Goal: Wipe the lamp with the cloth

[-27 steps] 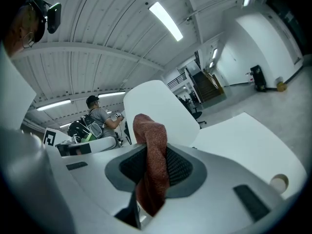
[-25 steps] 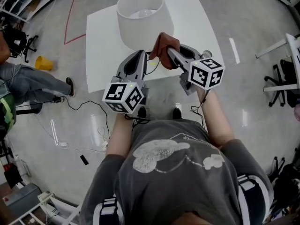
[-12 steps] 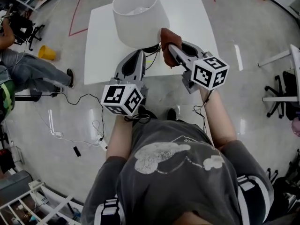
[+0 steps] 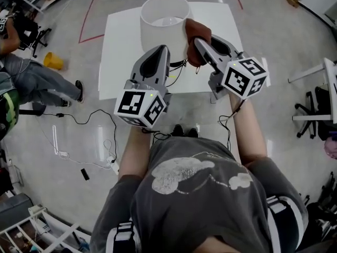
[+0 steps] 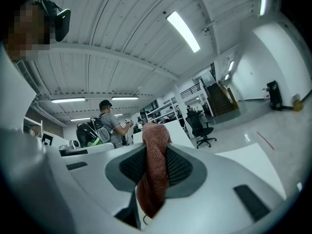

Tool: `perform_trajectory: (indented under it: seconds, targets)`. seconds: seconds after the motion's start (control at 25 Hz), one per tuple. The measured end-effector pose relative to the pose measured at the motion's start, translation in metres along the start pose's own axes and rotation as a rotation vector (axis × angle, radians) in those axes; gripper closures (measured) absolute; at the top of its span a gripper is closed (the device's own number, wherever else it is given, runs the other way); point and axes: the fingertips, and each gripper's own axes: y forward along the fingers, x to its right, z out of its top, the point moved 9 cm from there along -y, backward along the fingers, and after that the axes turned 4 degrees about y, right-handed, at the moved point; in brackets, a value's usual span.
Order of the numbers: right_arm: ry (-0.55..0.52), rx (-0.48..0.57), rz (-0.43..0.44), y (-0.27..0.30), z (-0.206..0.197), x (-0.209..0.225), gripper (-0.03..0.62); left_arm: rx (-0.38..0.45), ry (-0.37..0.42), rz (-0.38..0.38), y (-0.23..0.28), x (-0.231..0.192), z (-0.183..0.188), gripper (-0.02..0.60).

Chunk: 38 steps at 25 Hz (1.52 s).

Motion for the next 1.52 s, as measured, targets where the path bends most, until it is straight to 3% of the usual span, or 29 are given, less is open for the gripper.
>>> perform_trajectory:
  seconds: [0.28, 0.52, 0.76, 1.08, 1.2, 1.52]
  targets:
    - [0.017, 0.024, -0.066, 0.014, 0.006, 0.008, 0.503, -0.026, -0.013, -0.057, 0.014, -0.018, 0.0, 0.574]
    - [0.098, 0.001, -0.042, 0.008, -0.018, 0.035, 0.503, -0.038, -0.022, -0.027, 0.019, -0.013, -0.02, 0.574]
    - [0.128, -0.075, 0.015, -0.009, -0.031, 0.079, 0.503, -0.035, -0.014, 0.082, 0.03, 0.018, -0.042, 0.574]
    - [0.123, -0.217, 0.106, 0.013, -0.055, 0.112, 0.503, -0.067, -0.02, 0.274, 0.023, 0.025, -0.077, 0.574]
    - [0.122, -0.247, 0.119, -0.009, -0.057, 0.133, 0.503, -0.076, -0.02, 0.304, 0.031, 0.056, -0.089, 0.574]
    - [0.088, -0.319, 0.193, -0.016, -0.058, 0.157, 0.503, -0.075, -0.017, 0.428, 0.035, 0.089, -0.108, 0.574]
